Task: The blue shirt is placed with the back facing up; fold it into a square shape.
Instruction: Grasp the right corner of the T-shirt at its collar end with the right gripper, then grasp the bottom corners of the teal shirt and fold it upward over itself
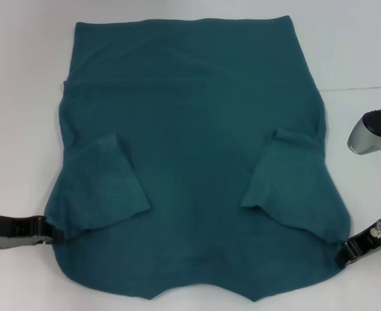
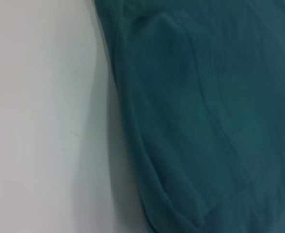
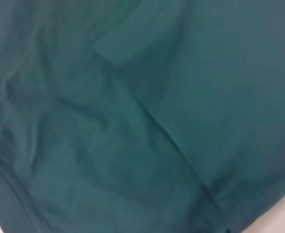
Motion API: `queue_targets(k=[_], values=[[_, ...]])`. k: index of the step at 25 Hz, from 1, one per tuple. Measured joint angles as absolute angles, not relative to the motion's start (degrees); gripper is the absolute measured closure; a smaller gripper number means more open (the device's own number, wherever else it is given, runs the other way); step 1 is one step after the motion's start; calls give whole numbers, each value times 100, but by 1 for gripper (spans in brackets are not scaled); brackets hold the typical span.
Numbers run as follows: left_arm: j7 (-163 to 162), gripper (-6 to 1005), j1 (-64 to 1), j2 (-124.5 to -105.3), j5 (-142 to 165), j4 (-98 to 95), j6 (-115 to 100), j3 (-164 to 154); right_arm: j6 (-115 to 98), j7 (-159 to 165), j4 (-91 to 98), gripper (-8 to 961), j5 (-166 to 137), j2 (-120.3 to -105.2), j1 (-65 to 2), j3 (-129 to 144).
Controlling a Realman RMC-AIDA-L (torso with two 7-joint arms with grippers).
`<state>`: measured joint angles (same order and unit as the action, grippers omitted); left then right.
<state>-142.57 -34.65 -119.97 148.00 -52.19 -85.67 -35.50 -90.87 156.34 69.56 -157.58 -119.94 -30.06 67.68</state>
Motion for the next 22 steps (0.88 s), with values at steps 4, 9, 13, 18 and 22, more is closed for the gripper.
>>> queue_targets(k=[4, 9, 13, 18, 22], values=[[-14216, 975, -3457, -11997, 14800, -5214, -8547, -3551, -9082, 15589, 6956, 688, -15752, -11988, -3023, 6753], [-14102, 975, -3444, -11996, 14804, -5213, -8523, -3526, -9148, 15375, 6984, 809, -15753, -11975, -3039, 6719], [-14227, 976, -3453, -11953, 14908, -5235, -8565, -3499, -9387, 15025, 6995, 895, -15776, -11954, -3116, 6654], [-14380, 976, -3452, -11895, 14989, -5324, -8929, -3475, -9955, 14496, 6968, 893, -15753, -11946, -3274, 6341], [-14449, 976, -3350, -11858, 15013, -5513, -9359, -3466, -10469, 14182, 7022, 895, -15775, -11898, -3323, 6128]])
